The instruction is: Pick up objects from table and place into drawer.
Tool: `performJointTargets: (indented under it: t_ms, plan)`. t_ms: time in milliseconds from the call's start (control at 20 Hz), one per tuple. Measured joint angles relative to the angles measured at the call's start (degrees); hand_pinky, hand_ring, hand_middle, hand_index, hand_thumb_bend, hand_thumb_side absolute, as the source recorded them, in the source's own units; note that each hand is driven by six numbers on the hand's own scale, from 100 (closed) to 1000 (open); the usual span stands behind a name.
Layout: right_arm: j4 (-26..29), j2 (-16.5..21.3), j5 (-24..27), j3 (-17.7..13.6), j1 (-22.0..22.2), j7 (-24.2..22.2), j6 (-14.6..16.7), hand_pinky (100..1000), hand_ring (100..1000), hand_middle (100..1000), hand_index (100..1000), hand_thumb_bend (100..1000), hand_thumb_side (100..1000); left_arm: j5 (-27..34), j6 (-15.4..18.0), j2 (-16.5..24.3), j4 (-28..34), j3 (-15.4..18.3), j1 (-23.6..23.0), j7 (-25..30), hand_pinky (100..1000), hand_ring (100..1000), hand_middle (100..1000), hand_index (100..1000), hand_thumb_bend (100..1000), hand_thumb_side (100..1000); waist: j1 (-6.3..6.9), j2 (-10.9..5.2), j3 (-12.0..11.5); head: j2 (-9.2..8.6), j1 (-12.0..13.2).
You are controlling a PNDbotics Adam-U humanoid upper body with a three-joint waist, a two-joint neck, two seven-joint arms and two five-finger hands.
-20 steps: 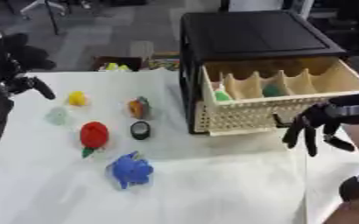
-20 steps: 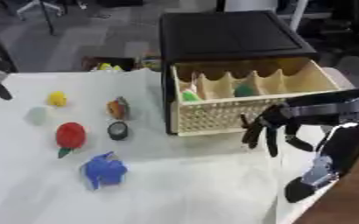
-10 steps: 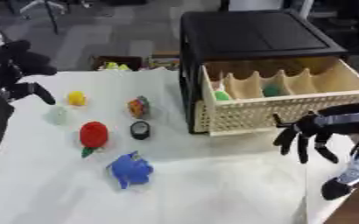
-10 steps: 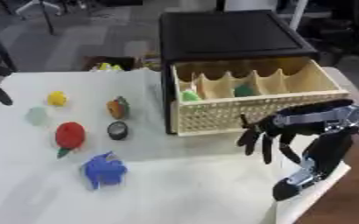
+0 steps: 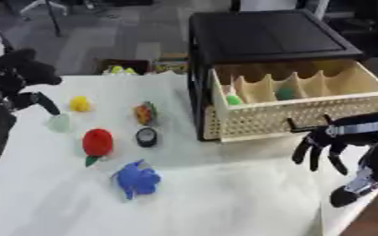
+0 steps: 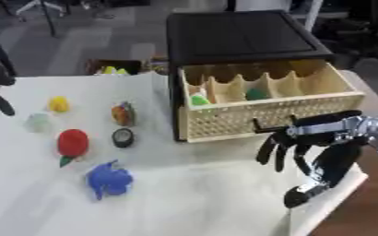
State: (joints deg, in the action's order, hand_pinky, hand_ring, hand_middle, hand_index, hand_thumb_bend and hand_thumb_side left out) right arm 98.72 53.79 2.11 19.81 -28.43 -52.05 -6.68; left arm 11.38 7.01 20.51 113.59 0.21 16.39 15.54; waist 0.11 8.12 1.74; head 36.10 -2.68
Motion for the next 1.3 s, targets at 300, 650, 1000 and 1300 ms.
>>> performJointTargets:
  t_ms: [300,650,1000,1300]
  plan:
    - [-2.1,-0.8,-0.5,0.0,-1.4,-0.1,-0.1,343,671,741,827,689,420,-0.2,-0.3,-0.5,0.0,0.0,-0.3,0.3,503,751,715,896,124,1000,0.02,0.00,-0.2,-0.42,-0.1]
    - [-2.8,-1.4,-0.6,0.3,-2.7,0.0,0.3,307,651,728,822,693,440,-0.4,-0.8,-0.9,0.0,0.0,-0.6,0.6,505,751,715,895,126,1000,0.03,0.09,-0.4,-0.43,-0.2]
    - [-1.9,-1.7,-0.5,0.3,-4.0,0.0,0.5,296,648,724,824,704,449,-0.4,-1.1,-1.0,0.0,0.0,-0.6,0.9,507,751,715,896,126,1000,-0.12,0.15,-0.5,-0.46,-0.2]
    - [-2.5,-2.4,-0.8,0.3,-5.3,0.0,0.5,292,646,724,825,703,447,-0.4,-1.2,-1.0,0.0,0.0,-0.6,1.0,509,751,716,896,126,1000,-0.10,0.23,-0.8,-0.48,-0.2]
